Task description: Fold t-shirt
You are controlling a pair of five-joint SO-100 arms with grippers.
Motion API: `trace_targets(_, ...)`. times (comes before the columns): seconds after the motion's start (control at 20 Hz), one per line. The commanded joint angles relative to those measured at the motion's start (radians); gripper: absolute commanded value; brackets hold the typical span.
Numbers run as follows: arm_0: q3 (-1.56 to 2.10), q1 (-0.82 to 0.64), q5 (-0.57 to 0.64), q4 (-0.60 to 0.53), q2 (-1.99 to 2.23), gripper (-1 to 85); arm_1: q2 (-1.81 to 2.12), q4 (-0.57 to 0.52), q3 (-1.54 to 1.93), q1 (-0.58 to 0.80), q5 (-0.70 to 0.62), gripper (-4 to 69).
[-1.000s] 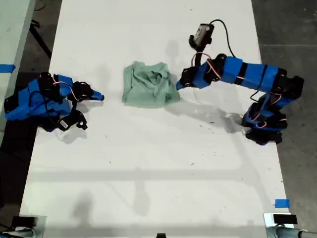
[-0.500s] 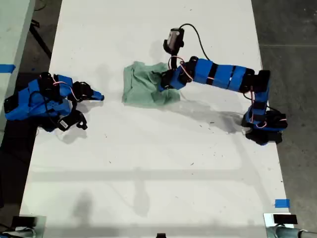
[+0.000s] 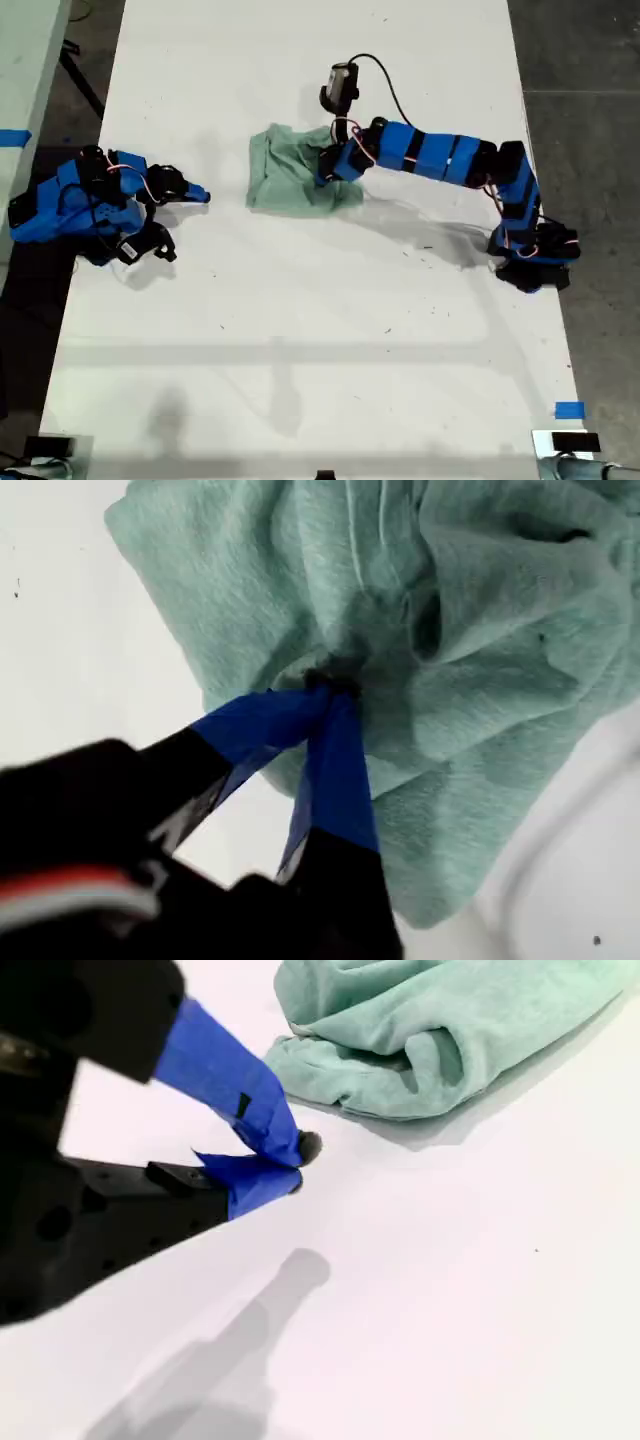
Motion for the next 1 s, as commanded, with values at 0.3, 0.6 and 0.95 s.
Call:
trace_targets(0.3, -0.005, -0.008, 0.000, 0.008, 0.005, 0.0, -0.034, 0.009, -0.135, 0.086, -0.058, -1.3)
trace_targets(0.6, -0.005, -0.006, 0.000, 0.008, 0.005, 0.0, -0.106, -0.081, -0.189, 0.141, -0.048, -1.3)
trace_targets(0.95, -0.005, -0.008, 0.003, 0.008, 0.005, 0.0, -0.089, -0.411, -0.140, 0.202, 0.086, -1.5)
